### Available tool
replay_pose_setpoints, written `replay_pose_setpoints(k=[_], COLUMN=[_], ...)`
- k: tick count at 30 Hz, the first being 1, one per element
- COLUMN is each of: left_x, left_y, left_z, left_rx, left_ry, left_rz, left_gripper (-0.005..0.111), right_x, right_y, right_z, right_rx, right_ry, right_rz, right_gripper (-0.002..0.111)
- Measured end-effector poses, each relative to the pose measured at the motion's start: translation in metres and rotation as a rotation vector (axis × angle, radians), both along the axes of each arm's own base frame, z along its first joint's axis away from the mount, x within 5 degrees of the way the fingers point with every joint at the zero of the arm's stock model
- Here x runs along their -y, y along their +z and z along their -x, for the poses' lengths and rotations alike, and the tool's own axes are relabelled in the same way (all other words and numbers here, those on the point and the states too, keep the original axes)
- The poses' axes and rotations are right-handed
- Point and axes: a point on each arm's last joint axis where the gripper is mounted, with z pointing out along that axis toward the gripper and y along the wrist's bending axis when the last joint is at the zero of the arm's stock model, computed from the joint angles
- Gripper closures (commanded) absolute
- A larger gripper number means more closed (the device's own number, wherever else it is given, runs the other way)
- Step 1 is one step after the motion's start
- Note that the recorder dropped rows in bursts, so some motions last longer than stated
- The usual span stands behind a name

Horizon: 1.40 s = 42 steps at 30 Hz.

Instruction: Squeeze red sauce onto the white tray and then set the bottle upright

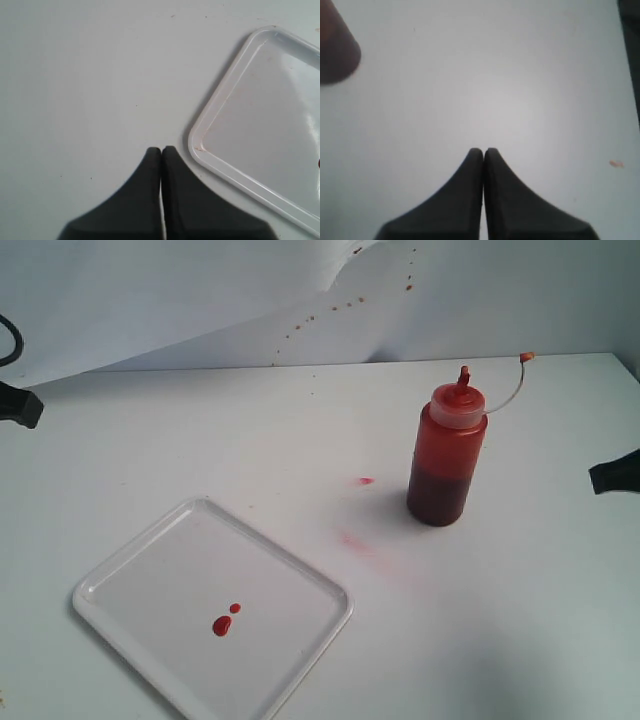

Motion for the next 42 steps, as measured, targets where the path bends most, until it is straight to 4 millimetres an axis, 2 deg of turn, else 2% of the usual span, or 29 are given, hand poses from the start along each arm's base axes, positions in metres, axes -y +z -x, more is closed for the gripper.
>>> replay_pose_setpoints(k=[4, 8, 12, 16, 21, 27, 30, 34, 42], left_x=[0.000, 0.000, -0.001, -0.001, -0.001, -0.001, -0.002, -0.005, -0.010], left_y=[0.000, -0.007, -0.016, -0.017, -0.017, -0.017, -0.018, -0.013, 0.028], left_z=[0.000, 0.003, 0.007, 0.007, 0.007, 0.007, 0.010, 0.016, 0.049], left_rx=[-0.001, -0.026, -0.060, -0.065, -0.065, -0.066, -0.091, -0.105, 0.044], left_ry=[0.000, -0.017, -0.023, -0.028, -0.028, 0.010, 0.016, 0.017, 0.021], left_rz=[0.000, -0.009, -0.015, -0.017, -0.017, -0.006, -0.012, -0.042, -0.030], left_gripper=[0.107, 0.107, 0.107, 0.107, 0.107, 0.107, 0.107, 0.107, 0.107], right_x=[-0.011, -0.018, -0.017, 0.002, 0.019, 0.022, 0.022, 0.023, 0.023], right_y=[-0.015, -0.033, -0.038, -0.038, -0.043, -0.048, -0.041, -0.023, 0.027], right_z=[-0.016, -0.025, -0.026, -0.027, -0.023, -0.018, -0.016, -0.007, 0.027], right_rx=[-0.259, -0.382, -0.422, -0.435, -0.452, -0.469, -0.442, -0.381, -0.206], right_ry=[0.001, -0.005, -0.017, -0.069, -0.100, -0.109, -0.106, -0.095, -0.066], right_rz=[-0.053, -0.111, -0.163, -0.235, -0.164, -0.139, -0.139, -0.128, -0.123], right_gripper=[0.108, 0.108, 0.108, 0.108, 0.108, 0.108, 0.108, 0.108, 0.108])
